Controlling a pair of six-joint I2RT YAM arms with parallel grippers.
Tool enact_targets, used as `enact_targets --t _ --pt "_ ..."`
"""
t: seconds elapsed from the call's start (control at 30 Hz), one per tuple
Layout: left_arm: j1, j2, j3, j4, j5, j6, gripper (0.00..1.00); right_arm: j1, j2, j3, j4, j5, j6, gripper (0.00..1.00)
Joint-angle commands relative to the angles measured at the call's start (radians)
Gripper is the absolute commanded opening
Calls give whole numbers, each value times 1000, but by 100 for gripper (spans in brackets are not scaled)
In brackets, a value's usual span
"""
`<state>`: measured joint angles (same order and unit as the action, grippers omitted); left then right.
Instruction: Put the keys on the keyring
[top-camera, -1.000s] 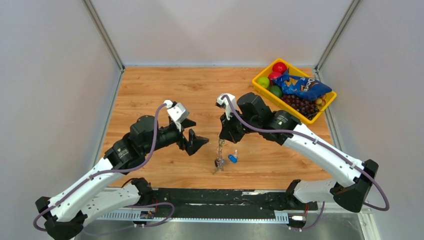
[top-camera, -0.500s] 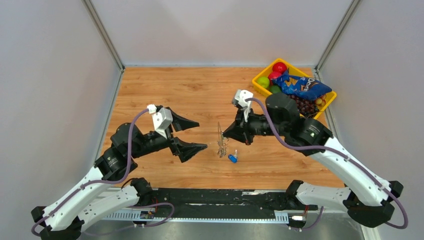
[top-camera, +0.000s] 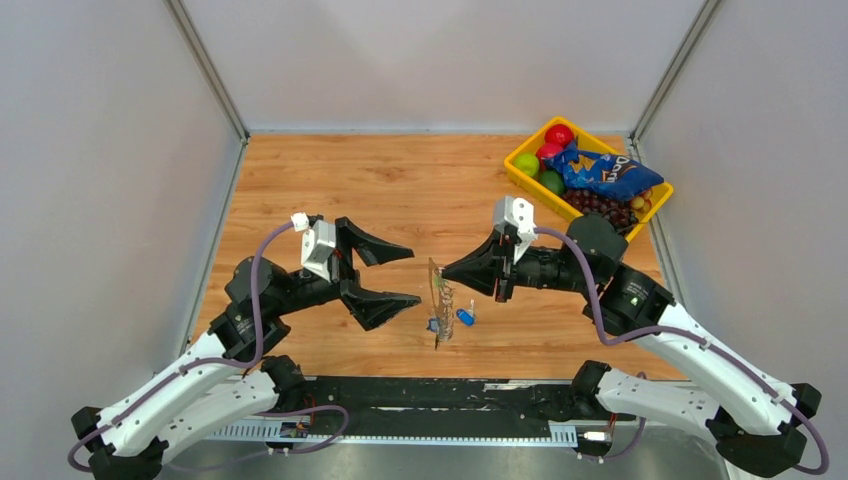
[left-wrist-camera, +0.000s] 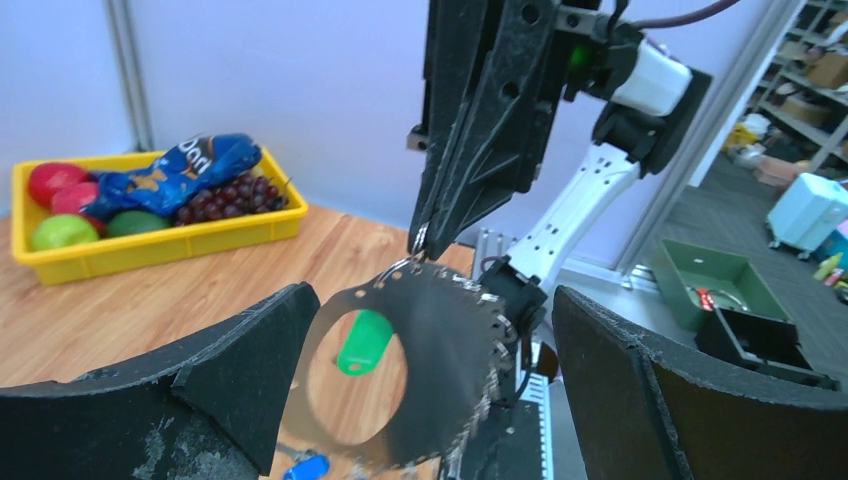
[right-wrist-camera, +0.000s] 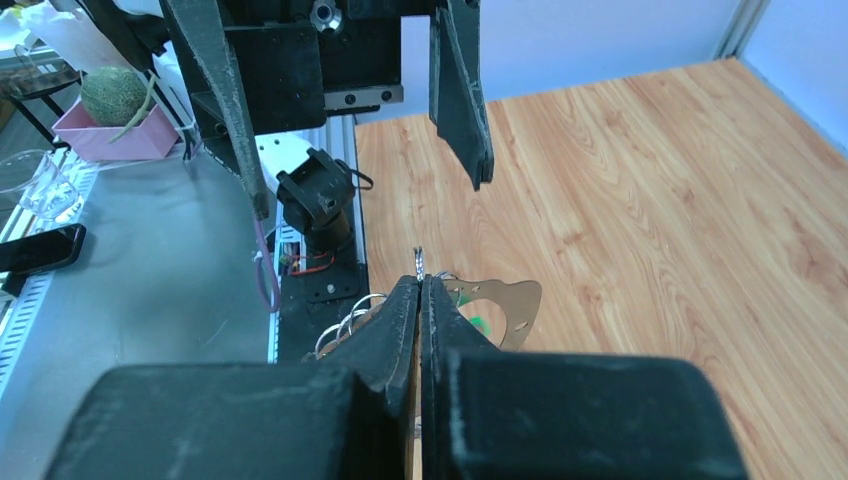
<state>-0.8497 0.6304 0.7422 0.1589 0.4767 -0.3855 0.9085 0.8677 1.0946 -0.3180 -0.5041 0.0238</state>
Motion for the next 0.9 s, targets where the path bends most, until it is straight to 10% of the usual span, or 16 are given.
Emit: enact_targets --t 0.0,0.33,0.87 --pt "-2 15 -15 182 82 -74 98 18 -32 -34 209 -43 -14 0" --pt "-1 41 -15 232 118 -95 82 34 -62 -102 410 -71 -18 0" --pt "-1 44 -45 338 176 -112 23 39 -5 -67 511 -111 87 0"
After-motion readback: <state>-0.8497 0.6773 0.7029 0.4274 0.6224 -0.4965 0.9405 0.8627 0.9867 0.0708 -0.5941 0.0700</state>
